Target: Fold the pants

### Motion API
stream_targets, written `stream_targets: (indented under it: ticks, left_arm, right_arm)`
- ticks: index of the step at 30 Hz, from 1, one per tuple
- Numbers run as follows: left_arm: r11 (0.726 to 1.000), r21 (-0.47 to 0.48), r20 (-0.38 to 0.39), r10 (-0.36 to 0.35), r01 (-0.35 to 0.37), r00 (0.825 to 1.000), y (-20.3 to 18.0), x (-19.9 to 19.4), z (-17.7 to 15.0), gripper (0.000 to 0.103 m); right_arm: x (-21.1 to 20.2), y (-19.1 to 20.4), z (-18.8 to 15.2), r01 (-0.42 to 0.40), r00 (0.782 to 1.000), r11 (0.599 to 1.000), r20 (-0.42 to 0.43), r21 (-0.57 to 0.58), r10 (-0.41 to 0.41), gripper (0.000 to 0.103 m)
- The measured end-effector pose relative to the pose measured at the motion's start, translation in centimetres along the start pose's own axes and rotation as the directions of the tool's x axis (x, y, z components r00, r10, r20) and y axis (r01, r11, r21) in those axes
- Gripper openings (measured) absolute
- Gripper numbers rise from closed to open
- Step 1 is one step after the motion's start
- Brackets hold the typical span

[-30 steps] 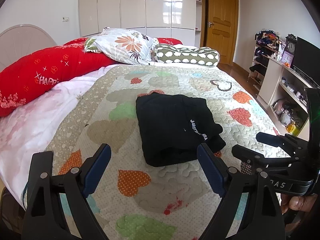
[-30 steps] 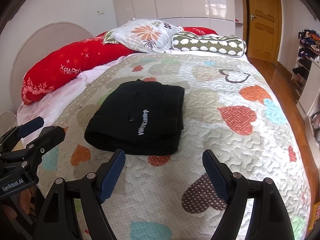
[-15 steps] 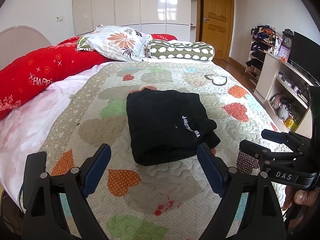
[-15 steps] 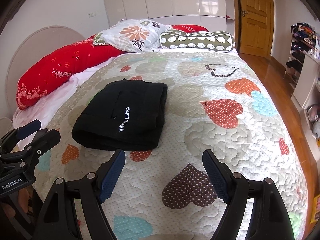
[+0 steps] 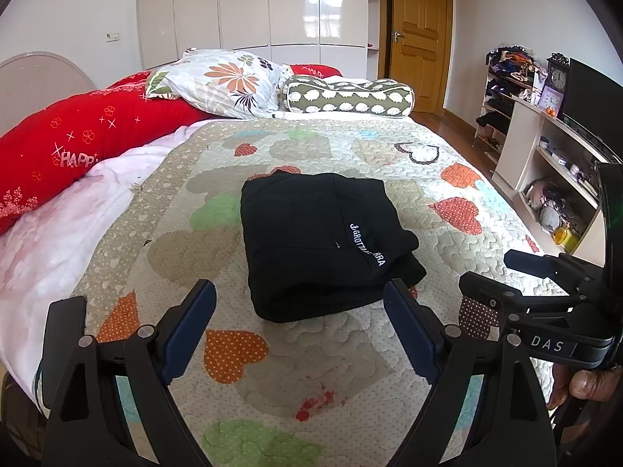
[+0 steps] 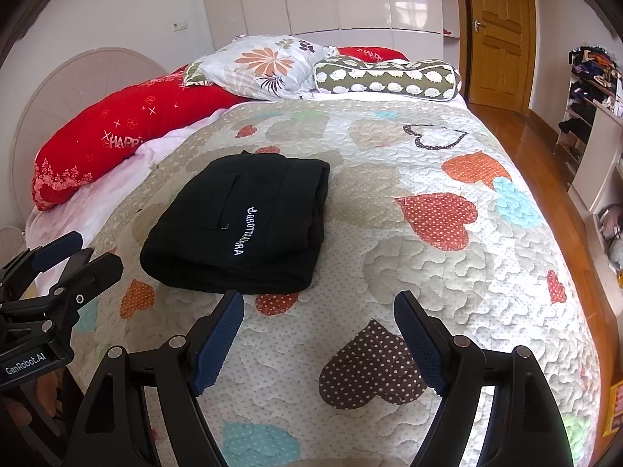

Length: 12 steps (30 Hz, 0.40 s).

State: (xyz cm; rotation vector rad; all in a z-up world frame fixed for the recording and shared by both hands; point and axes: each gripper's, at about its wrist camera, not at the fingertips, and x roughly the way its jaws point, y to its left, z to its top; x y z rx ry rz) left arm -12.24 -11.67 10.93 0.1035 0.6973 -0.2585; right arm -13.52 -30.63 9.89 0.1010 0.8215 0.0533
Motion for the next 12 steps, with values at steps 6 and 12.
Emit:
stream_targets:
  ticks: [6,12]
  left_arm:
    - [1.0,-0.008,0.012,-0.001,0.001,1.0,0.2,-0.03,-0.05,0.088]
    - [1.0,-0.017,0.043,-0.014,0.015,0.999,0.46,-0.34,-0.12,0.088]
  right_arm:
    - [0.23,0.68,0.09,-0.008,1.0,1.0,-0.004,-0.014,0.008,0.081]
    - [0.34,0.81,-0.02,-0.009,1.0,1.0,-0.008,-0.019,0.009,0.081]
